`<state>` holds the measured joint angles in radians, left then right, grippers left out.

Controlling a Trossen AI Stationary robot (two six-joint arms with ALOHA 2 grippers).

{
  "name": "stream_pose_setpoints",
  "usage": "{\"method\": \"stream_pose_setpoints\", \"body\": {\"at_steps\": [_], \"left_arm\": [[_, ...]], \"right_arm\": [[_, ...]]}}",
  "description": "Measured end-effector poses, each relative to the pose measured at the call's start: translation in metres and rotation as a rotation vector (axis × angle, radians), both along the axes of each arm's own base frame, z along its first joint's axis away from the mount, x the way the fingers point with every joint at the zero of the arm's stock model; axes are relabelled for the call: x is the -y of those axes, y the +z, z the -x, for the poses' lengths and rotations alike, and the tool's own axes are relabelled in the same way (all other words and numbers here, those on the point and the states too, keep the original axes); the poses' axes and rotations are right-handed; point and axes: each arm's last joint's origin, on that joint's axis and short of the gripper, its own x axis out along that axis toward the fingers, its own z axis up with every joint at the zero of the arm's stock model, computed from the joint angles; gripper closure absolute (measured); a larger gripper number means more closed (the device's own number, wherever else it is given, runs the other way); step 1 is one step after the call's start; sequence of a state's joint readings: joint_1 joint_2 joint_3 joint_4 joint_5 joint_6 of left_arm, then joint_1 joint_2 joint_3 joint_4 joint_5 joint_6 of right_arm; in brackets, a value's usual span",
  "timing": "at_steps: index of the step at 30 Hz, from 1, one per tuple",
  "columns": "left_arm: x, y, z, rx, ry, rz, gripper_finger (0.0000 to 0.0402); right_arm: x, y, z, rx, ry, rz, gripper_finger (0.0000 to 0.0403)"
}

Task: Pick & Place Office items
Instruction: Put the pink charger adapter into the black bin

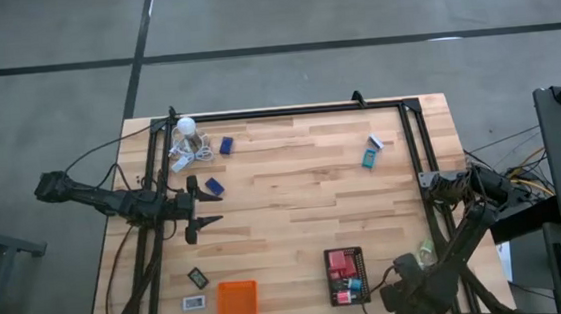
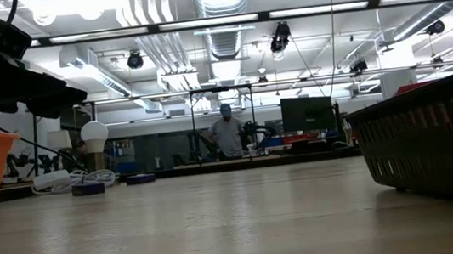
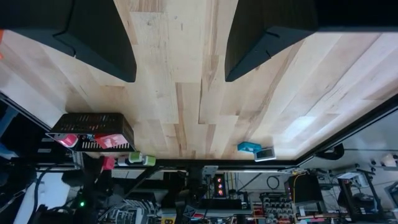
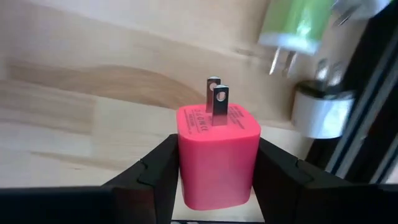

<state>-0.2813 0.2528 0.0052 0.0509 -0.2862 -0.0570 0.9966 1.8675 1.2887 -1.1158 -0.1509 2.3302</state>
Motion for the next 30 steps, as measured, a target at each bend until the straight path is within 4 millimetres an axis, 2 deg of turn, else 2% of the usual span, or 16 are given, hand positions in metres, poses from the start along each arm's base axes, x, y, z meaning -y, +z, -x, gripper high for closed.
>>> {"method": "stream_pose_setpoints", "body": {"at_steps": [11,24,30], "left_arm": [[0.0,0.0,0.0,0.0,0.0,0.0,0.0149],[0.0,0.0,0.0,0.0,0.0,0.0,0.0149],[0.0,0.0,0.0,0.0,0.0,0.0,0.0149]], "right_arm": [[0.001,0.049,-0.02,0.227,0.052,0.166,0.0239],[0.034,0.055,-0.069,0.24,0.182,0.134,0.0238],[0.037,0.055,-0.083,0.31,0.249,0.107,0.0241]]}}
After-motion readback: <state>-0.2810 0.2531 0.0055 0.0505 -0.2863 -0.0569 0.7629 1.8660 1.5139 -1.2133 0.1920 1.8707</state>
